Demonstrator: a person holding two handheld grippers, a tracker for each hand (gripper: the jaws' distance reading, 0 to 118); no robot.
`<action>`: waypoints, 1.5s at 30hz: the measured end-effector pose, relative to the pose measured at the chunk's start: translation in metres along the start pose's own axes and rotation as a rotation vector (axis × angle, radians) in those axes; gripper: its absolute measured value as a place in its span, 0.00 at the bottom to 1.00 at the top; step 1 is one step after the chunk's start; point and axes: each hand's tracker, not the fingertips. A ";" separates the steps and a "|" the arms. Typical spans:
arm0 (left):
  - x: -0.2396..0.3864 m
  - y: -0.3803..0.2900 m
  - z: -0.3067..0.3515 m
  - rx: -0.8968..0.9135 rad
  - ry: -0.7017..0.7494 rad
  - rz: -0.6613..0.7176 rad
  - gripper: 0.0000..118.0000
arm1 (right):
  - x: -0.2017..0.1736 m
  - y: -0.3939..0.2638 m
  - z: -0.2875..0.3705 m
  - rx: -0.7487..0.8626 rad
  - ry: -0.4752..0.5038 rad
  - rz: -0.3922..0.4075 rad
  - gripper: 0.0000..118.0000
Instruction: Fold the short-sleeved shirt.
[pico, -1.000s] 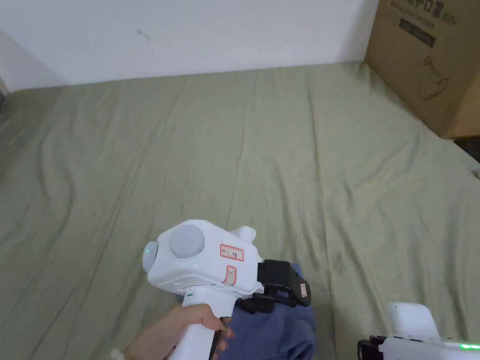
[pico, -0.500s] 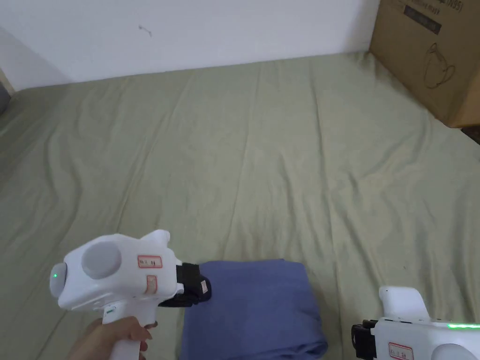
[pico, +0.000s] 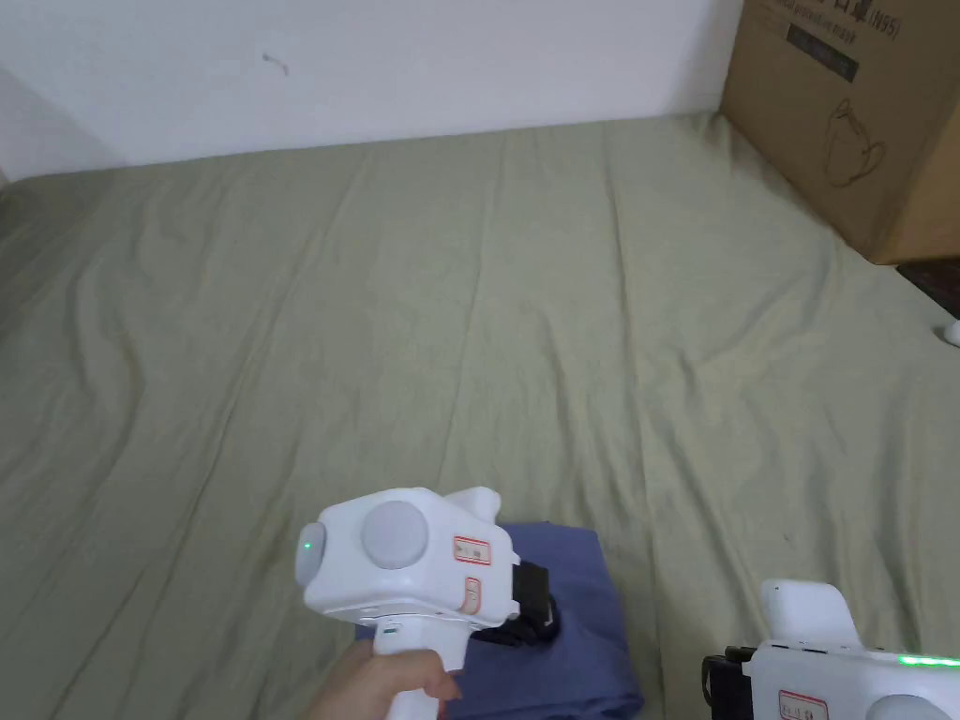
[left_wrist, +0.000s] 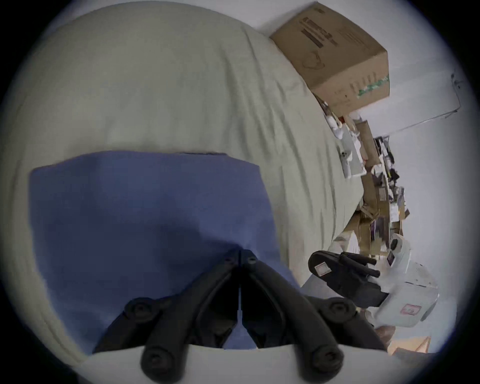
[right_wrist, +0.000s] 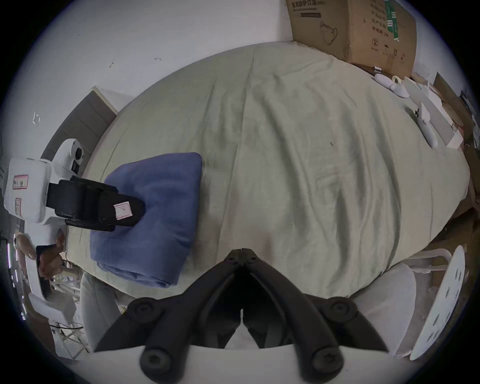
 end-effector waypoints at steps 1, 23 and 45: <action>0.005 -0.001 -0.005 -0.007 -0.007 -0.014 0.01 | 0.001 0.000 0.001 0.001 -0.002 -0.001 0.00; -0.033 -0.012 0.085 0.194 -0.112 0.044 0.01 | -0.024 0.028 0.023 0.078 0.039 0.059 0.00; -0.173 -0.102 0.129 0.302 -0.218 0.334 0.59 | -0.134 0.054 -0.071 -0.104 0.084 0.276 0.00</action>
